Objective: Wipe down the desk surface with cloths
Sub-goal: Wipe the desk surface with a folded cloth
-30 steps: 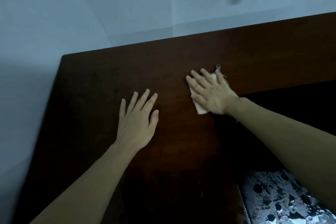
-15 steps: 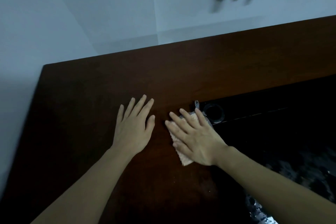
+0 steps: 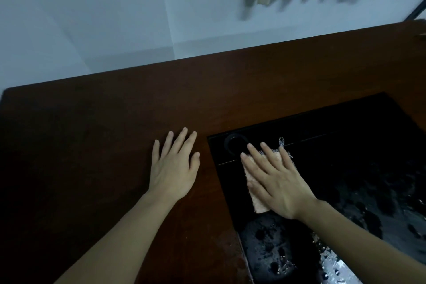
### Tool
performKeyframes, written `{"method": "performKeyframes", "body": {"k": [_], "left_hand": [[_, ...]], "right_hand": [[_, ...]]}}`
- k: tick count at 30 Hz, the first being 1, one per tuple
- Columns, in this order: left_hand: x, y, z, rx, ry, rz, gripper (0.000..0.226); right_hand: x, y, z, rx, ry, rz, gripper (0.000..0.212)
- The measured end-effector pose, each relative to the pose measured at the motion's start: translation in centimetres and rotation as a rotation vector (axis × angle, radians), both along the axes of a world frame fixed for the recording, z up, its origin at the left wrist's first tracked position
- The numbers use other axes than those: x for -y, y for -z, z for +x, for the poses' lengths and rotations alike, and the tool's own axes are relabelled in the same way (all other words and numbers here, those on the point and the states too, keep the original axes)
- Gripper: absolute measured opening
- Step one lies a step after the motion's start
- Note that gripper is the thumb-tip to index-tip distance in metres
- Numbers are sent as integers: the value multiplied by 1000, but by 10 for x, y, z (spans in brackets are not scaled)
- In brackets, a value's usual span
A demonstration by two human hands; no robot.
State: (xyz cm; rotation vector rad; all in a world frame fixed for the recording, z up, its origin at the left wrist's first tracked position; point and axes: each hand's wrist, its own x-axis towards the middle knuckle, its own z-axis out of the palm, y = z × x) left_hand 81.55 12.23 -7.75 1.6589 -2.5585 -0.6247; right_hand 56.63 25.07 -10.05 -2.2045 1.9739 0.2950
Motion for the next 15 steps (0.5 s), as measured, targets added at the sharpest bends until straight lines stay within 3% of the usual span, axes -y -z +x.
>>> {"method": "performKeyframes", "body": {"k": [10,15], "left_hand": [[-3,5,-46,49,-74,-65,59],[2,3,-74,75,-114,-69,59]], "right_hand": [[77,-5,-47,46,105,-16,71],[119,-9,-48,54,76,16,63]]}}
